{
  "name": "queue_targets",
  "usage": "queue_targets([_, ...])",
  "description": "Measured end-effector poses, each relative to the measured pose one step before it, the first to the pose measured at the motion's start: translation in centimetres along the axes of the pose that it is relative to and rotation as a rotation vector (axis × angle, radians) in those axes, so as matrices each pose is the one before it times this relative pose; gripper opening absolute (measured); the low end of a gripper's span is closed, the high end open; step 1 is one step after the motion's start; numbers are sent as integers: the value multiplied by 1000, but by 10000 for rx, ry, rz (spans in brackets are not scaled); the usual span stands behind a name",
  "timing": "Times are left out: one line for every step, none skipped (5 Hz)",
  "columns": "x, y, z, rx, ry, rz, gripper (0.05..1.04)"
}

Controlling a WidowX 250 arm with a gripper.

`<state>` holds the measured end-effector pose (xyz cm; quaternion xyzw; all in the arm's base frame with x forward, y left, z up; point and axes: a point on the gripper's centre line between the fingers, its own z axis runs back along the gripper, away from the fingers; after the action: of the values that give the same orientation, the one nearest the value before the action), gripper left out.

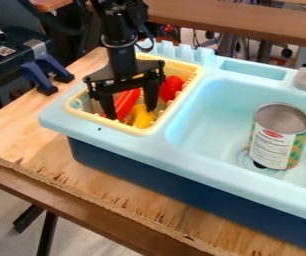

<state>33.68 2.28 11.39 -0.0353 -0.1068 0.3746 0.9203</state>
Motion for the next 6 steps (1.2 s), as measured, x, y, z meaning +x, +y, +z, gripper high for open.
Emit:
queue_targets([-1291,-383,-1402,20,352,92,999])
queue_targets([-306,-347,-192,-105,-25,230,999])
queue_targets([-122,59,-398,95,100,156,950])
queue_targets([-81,218,-56,117,-50,-74,713])
queue_targets([-368,-414,1230,152,-308,-676,556])
queue_targets([53,-1401,3258,-400,-619,-810,553])
